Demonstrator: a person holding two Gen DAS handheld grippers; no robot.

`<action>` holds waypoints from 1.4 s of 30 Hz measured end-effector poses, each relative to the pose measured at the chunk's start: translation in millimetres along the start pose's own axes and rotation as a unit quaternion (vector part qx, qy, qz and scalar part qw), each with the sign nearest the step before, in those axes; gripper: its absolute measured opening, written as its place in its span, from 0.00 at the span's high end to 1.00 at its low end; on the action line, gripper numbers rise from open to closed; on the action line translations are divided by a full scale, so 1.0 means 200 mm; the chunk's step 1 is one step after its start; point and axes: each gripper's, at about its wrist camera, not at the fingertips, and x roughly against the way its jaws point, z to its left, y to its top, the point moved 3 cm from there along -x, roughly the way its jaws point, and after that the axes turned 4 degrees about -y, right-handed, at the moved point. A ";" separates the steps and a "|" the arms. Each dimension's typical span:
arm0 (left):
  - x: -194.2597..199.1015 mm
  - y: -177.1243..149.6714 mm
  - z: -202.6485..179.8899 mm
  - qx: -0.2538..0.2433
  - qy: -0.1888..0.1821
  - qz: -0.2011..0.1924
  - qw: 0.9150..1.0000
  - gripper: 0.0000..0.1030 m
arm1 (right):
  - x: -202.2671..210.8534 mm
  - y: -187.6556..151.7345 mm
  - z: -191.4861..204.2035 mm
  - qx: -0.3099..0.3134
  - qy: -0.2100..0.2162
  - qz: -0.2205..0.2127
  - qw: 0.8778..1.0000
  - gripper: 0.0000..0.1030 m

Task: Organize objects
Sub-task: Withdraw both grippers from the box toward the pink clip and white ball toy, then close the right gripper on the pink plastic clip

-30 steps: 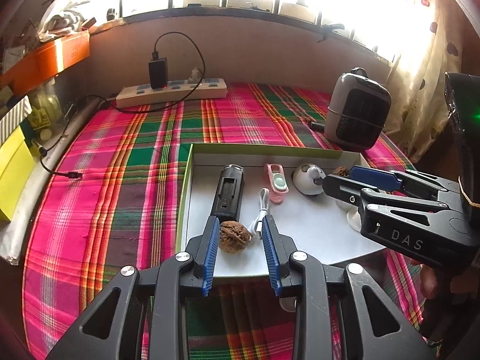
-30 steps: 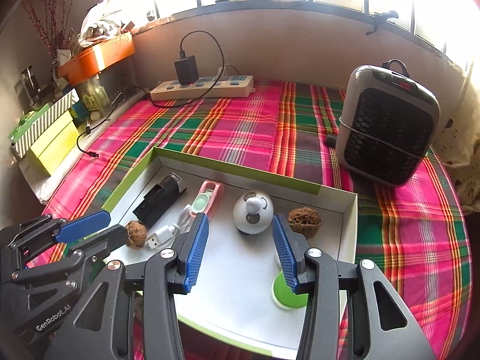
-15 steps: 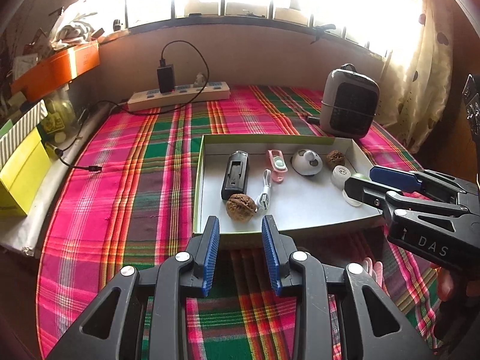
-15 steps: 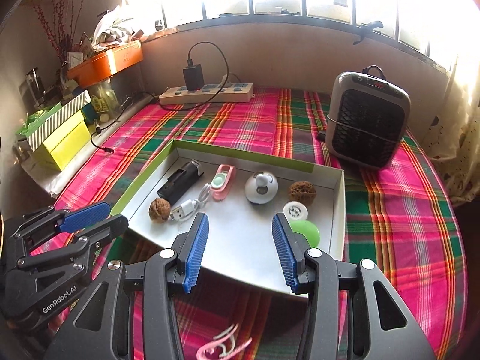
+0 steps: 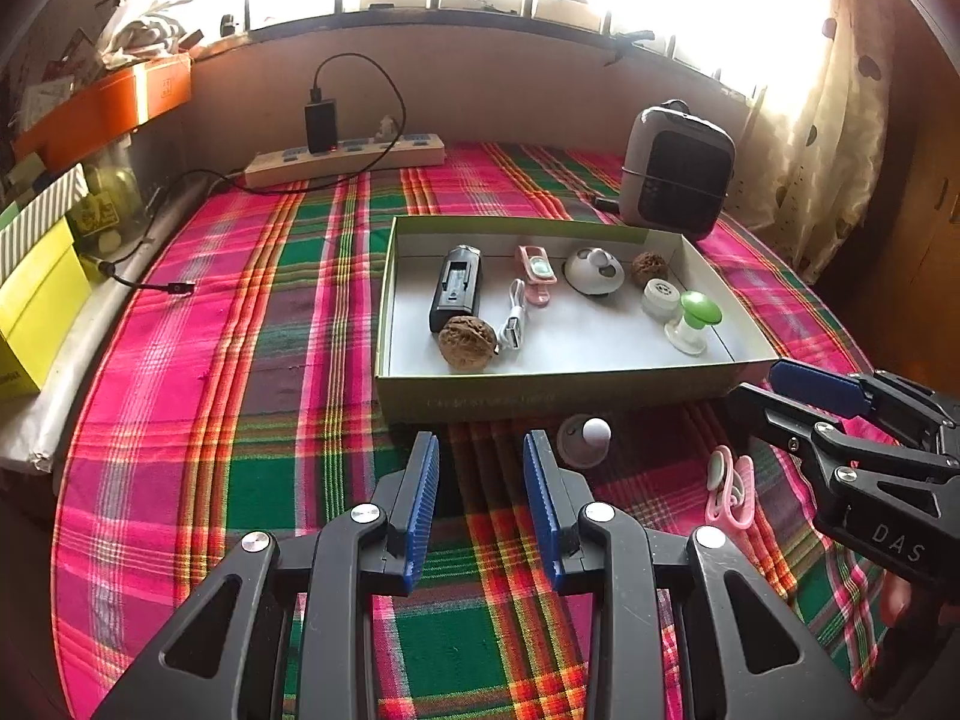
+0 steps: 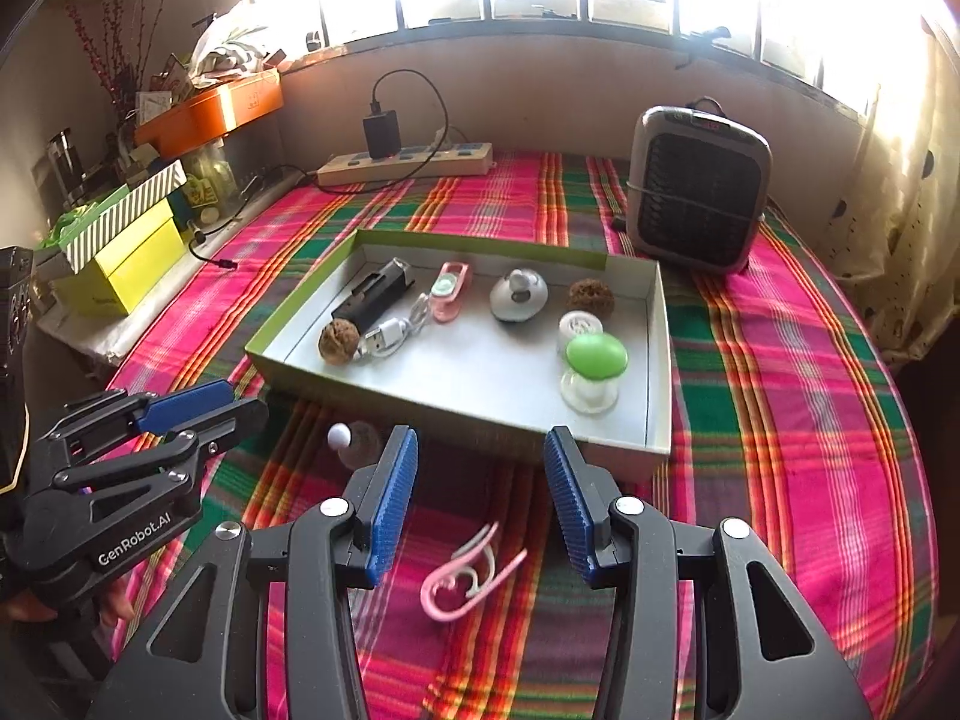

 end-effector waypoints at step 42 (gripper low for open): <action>-0.08 -0.07 -0.01 0.025 -0.052 0.037 0.998 0.73 | -0.09 -0.26 -0.01 -0.015 -0.053 0.043 0.998 0.55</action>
